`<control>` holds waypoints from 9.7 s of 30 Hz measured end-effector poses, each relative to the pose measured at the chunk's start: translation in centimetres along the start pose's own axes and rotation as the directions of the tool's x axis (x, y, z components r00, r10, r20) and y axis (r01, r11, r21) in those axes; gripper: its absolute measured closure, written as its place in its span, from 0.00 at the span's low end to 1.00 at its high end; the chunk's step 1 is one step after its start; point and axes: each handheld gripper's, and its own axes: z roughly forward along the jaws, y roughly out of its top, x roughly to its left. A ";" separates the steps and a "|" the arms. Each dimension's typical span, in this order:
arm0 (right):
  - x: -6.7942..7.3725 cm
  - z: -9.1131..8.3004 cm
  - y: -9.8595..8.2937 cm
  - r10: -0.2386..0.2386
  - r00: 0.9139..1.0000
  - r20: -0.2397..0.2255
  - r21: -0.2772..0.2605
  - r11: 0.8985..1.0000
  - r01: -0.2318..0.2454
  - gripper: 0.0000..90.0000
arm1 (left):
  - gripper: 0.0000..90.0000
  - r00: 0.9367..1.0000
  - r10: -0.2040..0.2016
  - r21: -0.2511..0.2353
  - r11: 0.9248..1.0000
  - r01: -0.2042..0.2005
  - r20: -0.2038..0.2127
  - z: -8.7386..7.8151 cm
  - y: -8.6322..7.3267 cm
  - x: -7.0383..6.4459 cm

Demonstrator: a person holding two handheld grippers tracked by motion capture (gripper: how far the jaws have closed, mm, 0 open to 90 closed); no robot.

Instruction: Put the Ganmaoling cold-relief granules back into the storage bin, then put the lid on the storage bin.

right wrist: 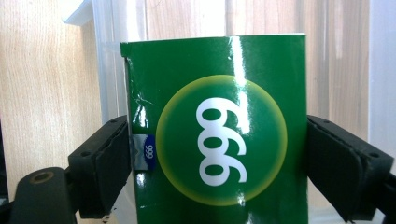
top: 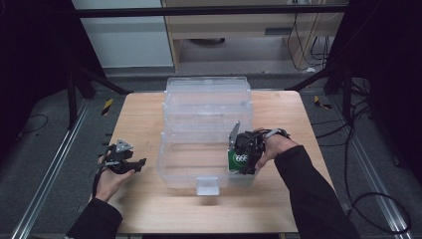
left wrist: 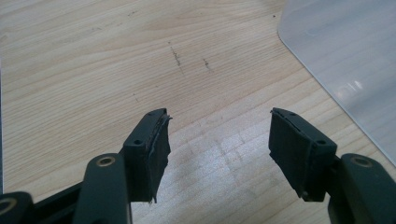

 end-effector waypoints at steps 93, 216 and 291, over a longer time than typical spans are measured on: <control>4.9 3.3 4.6 0.114 0.985 -0.126 -0.090 0.988 -0.125 0.69 | 0.56 0.986 0.117 -0.264 0.961 -0.082 0.118 -6.0 5.0 0.2; 4.9 3.3 4.0 0.091 0.988 -0.122 -0.143 0.984 -0.108 0.71 | 0.98 0.461 0.802 0.001 0.498 -0.867 0.379 -0.9 25.7 -8.5; 6.0 0.3 2.1 0.127 0.990 -0.061 -0.346 0.928 -0.140 0.64 | 0.97 0.415 0.812 -0.095 0.491 -0.866 0.410 -7.3 17.5 -12.5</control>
